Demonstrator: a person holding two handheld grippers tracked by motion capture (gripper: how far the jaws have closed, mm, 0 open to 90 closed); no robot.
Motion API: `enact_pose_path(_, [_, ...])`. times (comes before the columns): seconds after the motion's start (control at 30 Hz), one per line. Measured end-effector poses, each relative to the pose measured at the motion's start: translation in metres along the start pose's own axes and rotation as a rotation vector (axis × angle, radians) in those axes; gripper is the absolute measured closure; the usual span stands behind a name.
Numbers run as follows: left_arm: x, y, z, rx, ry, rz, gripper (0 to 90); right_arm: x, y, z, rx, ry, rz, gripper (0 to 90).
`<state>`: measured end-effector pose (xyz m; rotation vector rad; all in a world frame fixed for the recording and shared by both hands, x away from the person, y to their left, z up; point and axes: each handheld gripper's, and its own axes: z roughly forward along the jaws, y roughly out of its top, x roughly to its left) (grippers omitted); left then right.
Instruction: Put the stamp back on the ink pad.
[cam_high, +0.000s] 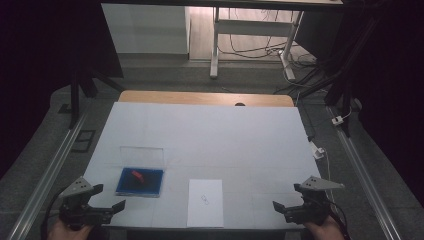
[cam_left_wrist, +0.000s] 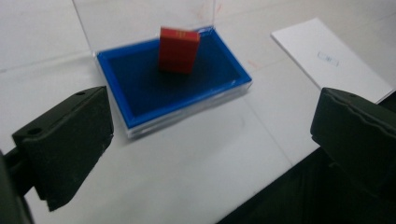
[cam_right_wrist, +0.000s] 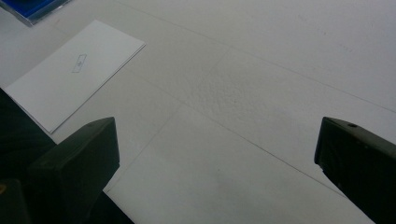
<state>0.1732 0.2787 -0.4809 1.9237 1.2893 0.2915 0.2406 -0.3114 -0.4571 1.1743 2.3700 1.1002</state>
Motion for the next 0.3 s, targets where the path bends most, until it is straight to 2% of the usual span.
enact_pose_path(0.13, [-0.0003,-0.0022,-0.0010,0.027,0.006,-0.006,0.0,0.0004,0.0002,0.0001,0.001,-0.002,-0.001,0.3])
enact_pose_path(0.3, [0.0006,-0.0012,-0.0002,0.031,-0.002,-0.010,0.0,0.0003,0.0001,0.0005,0.006,-0.004,-0.003,0.3])
